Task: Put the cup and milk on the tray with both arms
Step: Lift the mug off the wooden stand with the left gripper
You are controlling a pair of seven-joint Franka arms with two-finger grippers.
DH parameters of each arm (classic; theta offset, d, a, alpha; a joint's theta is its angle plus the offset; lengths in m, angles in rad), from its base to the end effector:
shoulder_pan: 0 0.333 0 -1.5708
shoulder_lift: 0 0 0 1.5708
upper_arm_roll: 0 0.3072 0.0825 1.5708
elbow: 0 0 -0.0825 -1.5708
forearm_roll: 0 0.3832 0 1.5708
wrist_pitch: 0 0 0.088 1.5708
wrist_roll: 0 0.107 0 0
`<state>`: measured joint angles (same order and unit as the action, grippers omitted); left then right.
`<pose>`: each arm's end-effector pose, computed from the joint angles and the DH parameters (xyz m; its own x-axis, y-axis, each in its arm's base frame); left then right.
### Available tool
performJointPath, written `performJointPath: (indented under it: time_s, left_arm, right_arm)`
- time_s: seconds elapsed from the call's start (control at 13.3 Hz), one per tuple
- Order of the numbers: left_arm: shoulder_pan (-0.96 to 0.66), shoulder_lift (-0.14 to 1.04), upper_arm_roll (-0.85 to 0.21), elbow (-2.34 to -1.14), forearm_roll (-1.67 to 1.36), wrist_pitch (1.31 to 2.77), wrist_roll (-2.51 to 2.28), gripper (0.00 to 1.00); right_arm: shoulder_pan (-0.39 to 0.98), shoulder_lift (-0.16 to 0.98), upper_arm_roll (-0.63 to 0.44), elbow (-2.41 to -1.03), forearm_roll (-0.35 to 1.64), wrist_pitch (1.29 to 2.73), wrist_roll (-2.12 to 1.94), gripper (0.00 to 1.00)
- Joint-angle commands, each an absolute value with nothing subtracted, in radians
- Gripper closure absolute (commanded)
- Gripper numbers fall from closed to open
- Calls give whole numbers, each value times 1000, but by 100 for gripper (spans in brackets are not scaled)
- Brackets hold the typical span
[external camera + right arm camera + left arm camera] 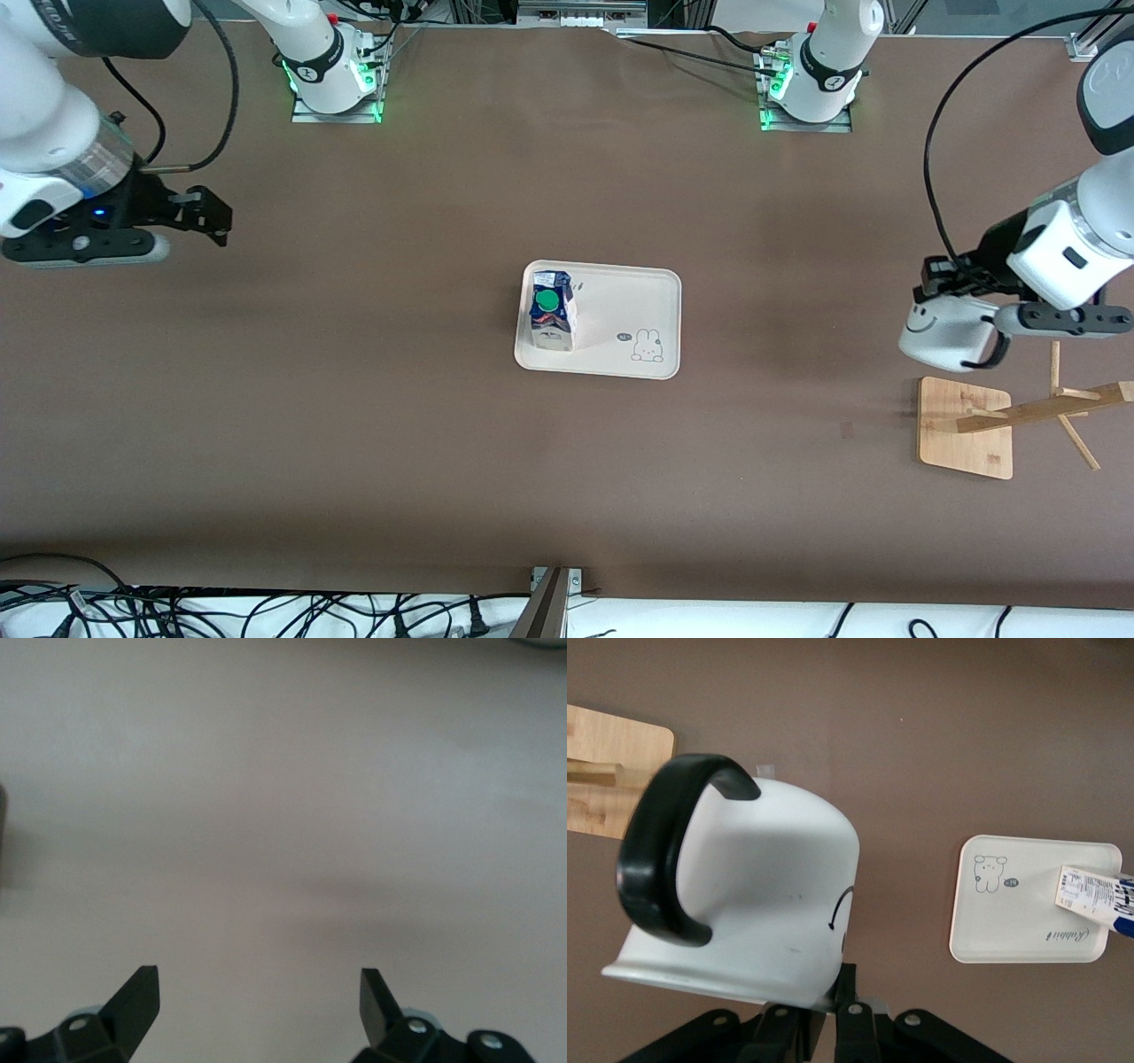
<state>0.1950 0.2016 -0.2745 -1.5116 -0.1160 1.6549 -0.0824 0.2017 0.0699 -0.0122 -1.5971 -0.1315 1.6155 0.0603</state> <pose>0.6119 -0.0458 0.5383 0.9977 0.0141 -0.0656 0.0247 -0.9862 0.1636 0.5678 0.0954 0.5685 0.9899 0.1350 -0.0439 0.1397 -0.9810 0.1342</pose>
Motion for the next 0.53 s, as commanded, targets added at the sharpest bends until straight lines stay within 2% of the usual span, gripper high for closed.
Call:
performJointPath:
  time_s: [0.0, 0.23, 0.38, 0.45]
  left_arm:
    - [199, 212, -322, -1465, -113, 1533, -61, 100]
    - [177, 271, -451, -1479, -101, 1402, -69, 100]
    - [117, 358, -454, -1459, -104, 1425, -113, 100]
    - [91, 420, -453, -1407, -103, 1443, -164, 100]
  right_arm:
    - [227, 69, -11, -1595, -135, 1586, 60, 0]
    - [239, 69, -11, -1591, -135, 1597, 58, 0]
    - [247, 71, -11, -1589, -101, 1598, 60, 0]
    - [248, 69, -11, -1588, -77, 1600, 58, 0]
